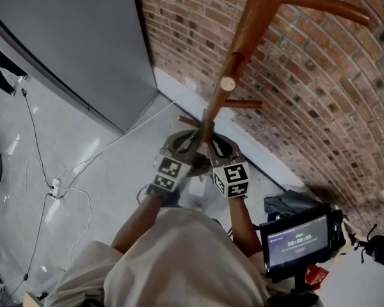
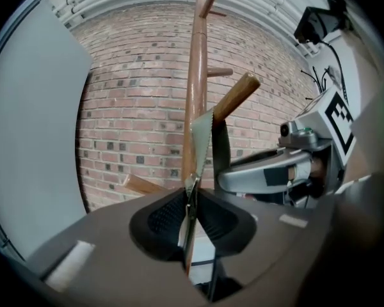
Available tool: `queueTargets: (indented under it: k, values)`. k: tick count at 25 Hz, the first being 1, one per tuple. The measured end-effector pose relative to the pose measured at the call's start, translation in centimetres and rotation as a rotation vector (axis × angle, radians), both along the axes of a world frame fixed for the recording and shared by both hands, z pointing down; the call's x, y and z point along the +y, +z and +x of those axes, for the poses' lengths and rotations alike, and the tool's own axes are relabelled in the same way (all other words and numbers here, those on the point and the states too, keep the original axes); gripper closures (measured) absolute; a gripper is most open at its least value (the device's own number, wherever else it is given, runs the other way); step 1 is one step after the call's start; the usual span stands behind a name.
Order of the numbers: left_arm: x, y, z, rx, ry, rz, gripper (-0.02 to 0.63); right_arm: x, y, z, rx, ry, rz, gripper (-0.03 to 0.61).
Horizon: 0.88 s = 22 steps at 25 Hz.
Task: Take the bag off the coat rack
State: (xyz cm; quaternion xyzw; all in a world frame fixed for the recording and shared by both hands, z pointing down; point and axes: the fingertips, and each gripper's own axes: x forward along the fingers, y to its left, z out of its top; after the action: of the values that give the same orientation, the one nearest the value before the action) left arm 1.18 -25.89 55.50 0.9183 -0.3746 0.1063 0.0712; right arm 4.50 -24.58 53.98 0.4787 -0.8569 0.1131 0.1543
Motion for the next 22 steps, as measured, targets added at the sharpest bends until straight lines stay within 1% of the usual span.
queueTargets:
  k: [9,12,22]
  values:
    - [0.4,-0.1,-0.3,0.035,0.021,-0.047,0.568,0.2,-0.3,0.6,-0.034,-0.002,-0.034,0.534]
    - [0.4,-0.3,-0.7,0.064,0.013,-0.069,0.569,0.3,-0.5,1.0,-0.054,0.009,-0.042,0.535]
    - [0.6,-0.8,-2.1,0.09,-0.029,-0.099,0.569,0.5,-1.6,2.0,-0.106,0.03,-0.045,0.538]
